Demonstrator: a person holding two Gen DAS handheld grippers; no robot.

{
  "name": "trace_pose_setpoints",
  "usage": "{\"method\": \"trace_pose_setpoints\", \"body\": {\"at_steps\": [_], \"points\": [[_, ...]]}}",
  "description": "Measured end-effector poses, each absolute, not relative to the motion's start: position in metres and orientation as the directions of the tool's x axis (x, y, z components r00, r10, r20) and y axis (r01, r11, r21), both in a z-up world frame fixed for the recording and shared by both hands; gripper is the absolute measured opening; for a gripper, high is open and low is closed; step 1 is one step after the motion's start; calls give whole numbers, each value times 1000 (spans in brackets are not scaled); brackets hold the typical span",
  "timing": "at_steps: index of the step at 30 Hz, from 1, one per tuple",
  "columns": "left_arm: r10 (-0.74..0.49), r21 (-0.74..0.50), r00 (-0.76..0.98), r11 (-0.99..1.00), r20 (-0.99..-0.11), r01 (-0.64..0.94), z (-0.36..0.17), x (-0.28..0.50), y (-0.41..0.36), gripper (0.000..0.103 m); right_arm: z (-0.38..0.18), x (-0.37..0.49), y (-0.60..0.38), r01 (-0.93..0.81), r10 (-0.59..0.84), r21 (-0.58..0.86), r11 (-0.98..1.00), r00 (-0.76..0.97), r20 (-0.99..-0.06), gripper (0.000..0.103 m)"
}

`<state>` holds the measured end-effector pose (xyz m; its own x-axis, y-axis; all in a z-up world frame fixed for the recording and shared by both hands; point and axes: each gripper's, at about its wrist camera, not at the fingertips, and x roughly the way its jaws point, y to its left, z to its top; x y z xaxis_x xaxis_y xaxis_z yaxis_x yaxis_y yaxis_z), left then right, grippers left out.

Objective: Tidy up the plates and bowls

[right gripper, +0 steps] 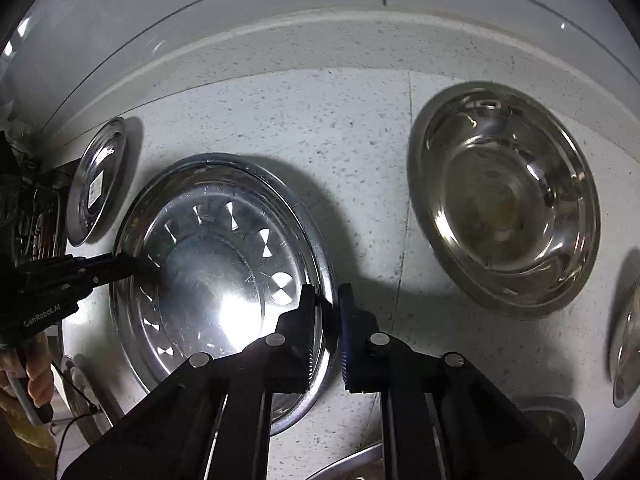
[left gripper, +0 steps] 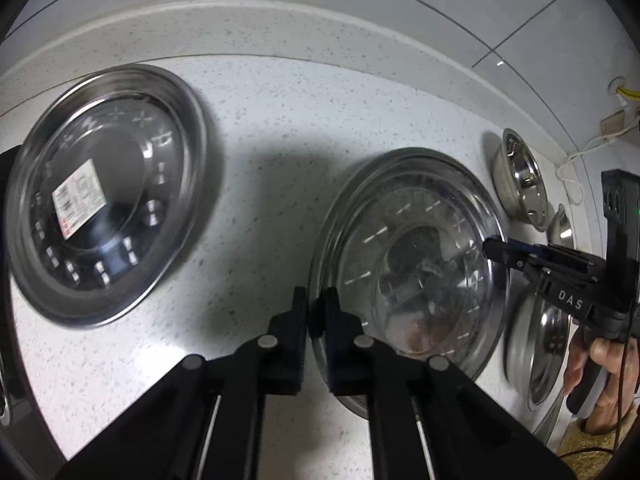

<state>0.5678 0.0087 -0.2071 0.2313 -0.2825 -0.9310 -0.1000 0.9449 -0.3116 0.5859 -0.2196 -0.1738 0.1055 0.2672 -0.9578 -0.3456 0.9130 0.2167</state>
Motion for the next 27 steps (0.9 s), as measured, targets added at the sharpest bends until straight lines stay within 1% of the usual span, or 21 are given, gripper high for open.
{"method": "trace_pose_setpoints", "body": {"at_steps": [4, 9, 13, 17, 22, 24, 27], "points": [[-297, -331, 259, 938, -919, -103, -178, 553, 21, 6, -139, 570, -214, -346, 299, 230, 910, 163, -940, 10], [-288, -325, 331, 944, -899, -62, -114, 517, 37, 6, -71, 539, -210, -373, 372, 268, 888, 243, -896, 10], [-273, -312, 394, 949, -878, -38, -59, 467, 52, 6, -17, 496, -197, -420, 430, 289, 860, 291, -855, 10], [-266, -305, 426, 952, -865, -26, -24, 416, 70, 6, 16, 450, -172, -459, 486, 326, 827, 289, -825, 10], [-282, -321, 411, 947, -867, -29, -11, 349, 98, 6, 27, 394, -150, -509, 532, 367, 779, 226, -816, 10], [-280, -322, 410, 946, -868, -34, -11, 324, 104, 6, 22, 374, -138, -527, 527, 366, 767, 192, -828, 10], [-290, -338, 391, 940, -873, -57, -25, 296, 124, 6, 2, 347, -123, -539, 521, 381, 752, 130, -844, 10]]}}
